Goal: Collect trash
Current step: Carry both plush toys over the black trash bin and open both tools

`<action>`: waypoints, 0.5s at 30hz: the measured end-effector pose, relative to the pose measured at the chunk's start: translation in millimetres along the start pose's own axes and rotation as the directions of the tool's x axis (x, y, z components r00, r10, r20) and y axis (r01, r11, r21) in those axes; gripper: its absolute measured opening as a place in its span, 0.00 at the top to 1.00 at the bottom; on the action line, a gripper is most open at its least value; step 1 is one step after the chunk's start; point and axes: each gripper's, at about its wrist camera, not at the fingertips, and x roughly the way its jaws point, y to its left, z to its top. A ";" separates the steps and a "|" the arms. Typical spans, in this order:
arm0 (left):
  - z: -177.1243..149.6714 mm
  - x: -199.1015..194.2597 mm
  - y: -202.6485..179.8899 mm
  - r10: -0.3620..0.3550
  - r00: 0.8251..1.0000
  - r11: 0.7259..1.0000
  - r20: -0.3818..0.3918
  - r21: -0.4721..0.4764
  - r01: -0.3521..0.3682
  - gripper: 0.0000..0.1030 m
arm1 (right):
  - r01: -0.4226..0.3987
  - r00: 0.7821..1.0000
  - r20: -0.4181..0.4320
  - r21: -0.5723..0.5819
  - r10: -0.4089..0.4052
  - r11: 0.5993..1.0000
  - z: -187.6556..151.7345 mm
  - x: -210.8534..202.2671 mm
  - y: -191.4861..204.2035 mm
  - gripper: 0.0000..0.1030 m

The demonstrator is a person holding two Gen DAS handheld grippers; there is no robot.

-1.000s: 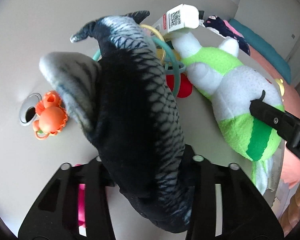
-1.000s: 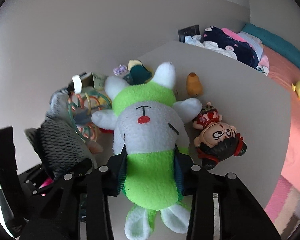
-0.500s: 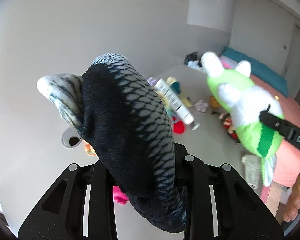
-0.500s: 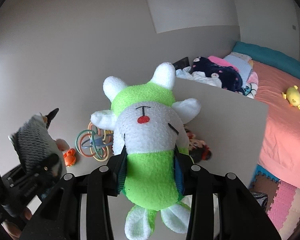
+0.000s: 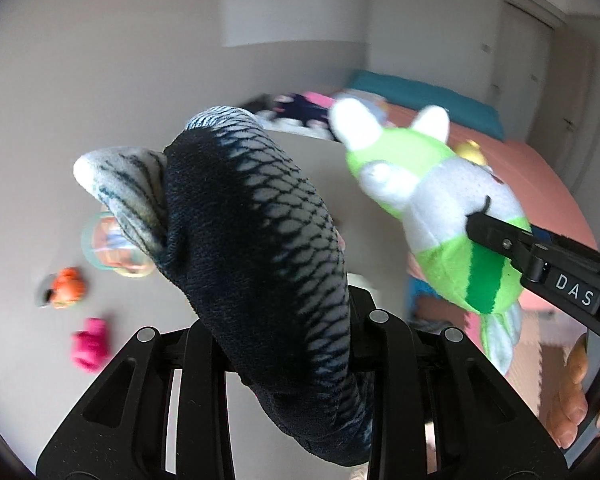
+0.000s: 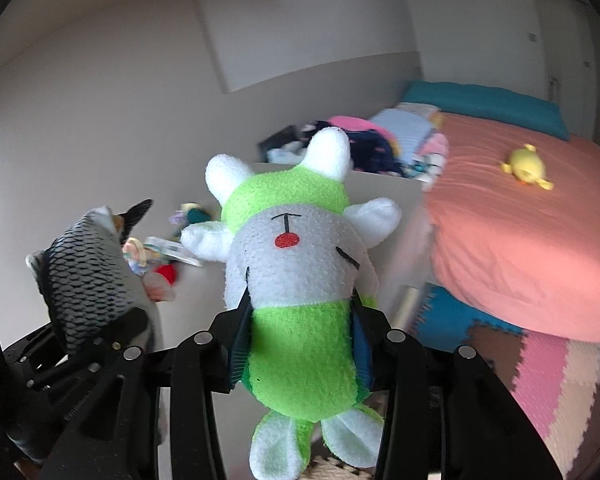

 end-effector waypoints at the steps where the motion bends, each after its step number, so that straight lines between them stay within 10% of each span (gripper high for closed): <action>1: -1.1 3.9 -12.8 -0.018 1.000 1.000 -0.006 0.017 0.018 0.72 | 0.018 1.000 -0.001 0.009 -0.018 1.000 -3.6 -3.8 -10.9 0.56; 15: -14.7 99.7 -170.5 -0.191 0.964 0.947 -0.183 0.224 0.230 0.72 | 0.215 0.976 -0.060 0.193 -0.207 0.957 -55.2 -26.9 -158.6 0.53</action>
